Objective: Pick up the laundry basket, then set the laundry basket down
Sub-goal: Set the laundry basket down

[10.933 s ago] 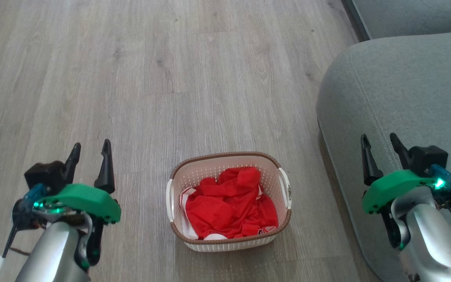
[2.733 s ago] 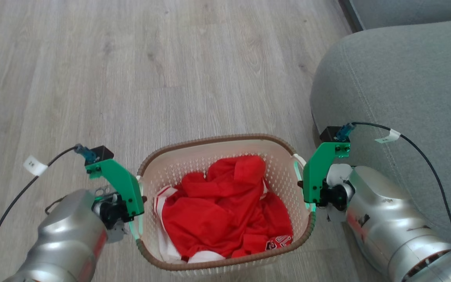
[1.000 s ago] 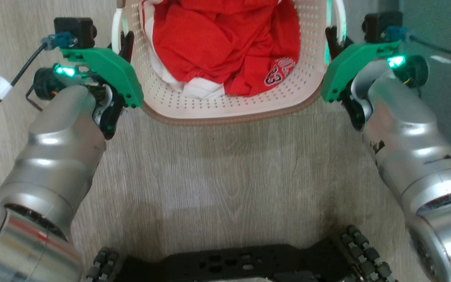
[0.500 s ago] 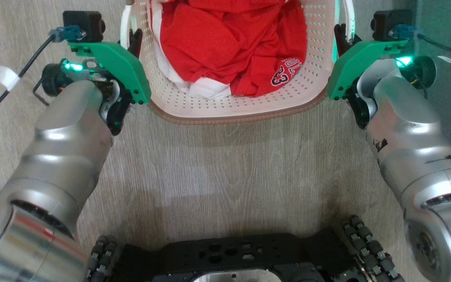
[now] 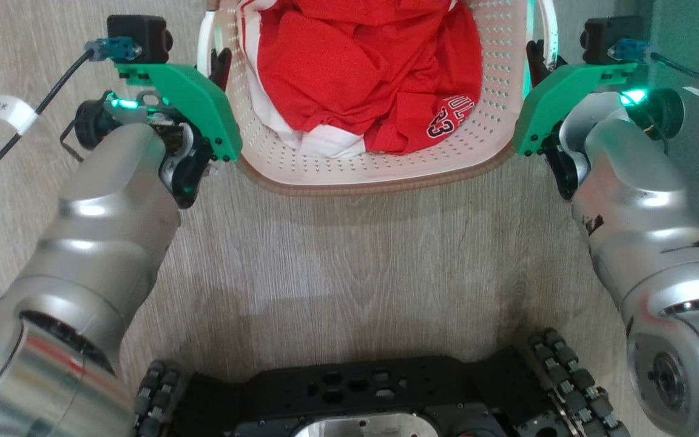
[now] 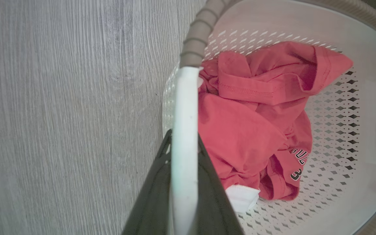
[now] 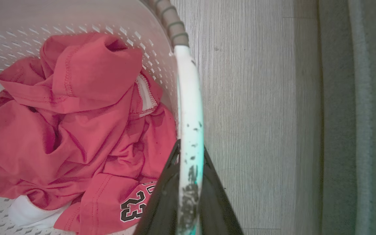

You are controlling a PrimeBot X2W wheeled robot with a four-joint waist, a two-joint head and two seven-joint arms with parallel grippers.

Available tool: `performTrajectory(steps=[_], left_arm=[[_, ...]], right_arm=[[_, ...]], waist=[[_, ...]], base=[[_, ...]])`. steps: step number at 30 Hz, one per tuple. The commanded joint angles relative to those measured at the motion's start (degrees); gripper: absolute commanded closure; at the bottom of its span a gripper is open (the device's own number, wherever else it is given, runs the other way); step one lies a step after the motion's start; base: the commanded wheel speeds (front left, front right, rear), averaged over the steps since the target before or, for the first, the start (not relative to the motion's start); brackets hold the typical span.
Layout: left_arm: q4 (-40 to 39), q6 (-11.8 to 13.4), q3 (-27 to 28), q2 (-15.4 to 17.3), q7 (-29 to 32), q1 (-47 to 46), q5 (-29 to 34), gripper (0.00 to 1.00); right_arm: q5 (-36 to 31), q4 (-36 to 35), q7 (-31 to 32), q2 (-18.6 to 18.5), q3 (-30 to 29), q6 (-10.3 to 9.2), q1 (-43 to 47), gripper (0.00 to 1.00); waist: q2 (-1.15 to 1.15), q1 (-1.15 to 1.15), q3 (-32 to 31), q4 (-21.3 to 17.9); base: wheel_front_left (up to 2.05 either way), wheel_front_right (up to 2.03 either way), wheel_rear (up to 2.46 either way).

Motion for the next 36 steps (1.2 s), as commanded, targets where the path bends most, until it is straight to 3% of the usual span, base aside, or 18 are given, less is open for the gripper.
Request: performTrajectory(steps=[1, 14, 23, 24, 25, 26, 36], left_arm=[[0.86, 0.22, 0.59, 5.18, -0.31, 0.96, -0.51, 1.0], [0.89, 0.21, -1.54, 5.05, -0.53, 0.71, -2.51, 1.0], [0.53, 0.21, -3.05, 4.58, -0.12, 0.45, -4.05, 1.0], [0.18, 0.21, -3.27, 4.47, 0.06, 0.44, -4.27, 0.34], [-0.27, 0.21, -3.61, 4.4, 0.31, 0.43, -4.43, 0.0], [-0.55, 0.21, -3.69, 4.39, 0.73, 0.51, -4.9, 0.0], [-2.49, 0.21, -5.96, 5.43, 1.25, 0.53, -7.22, 0.0]], right_arm=[[-0.66, -0.39, -0.62, -2.48, -1.11, -1.17, 2.11, 1.0], [-4.13, -0.39, -1.0, -2.39, -4.88, -1.17, 2.08, 1.0], [-1.95, -0.39, -1.2, -2.38, -2.87, -1.17, 2.13, 1.0], [-1.39, -0.39, -1.23, -2.37, -1.9, -1.17, 2.11, 0.82], [-0.21, -0.39, -1.25, -2.37, -0.94, -1.17, 2.13, 0.38], [0.93, -0.39, -1.26, -2.37, 0.06, -1.17, 2.24, 0.0], [11.76, -1.67, -1.16, -2.37, 11.14, -1.17, 3.39, 0.0]], waist=[[0.0, 0.0, 0.17, 0.07], [0.0, 0.0, 0.43, 0.37], [0.0, 0.0, 0.39, 0.75], [0.0, 0.0, 0.35, 0.86], [0.0, 0.0, 0.34, 1.01], [0.0, 0.0, 0.3, 1.07], [0.0, 0.0, -0.09, 0.71]], base=[[0.0, 0.0, 0.0], [0.0, 0.0, 0.0], [0.0, 0.0, 0.0], [0.0, 0.0, 0.0], [0.0, 0.0, 0.0], [0.0, 0.0, 0.0], [0.0, 0.0, 0.0]])
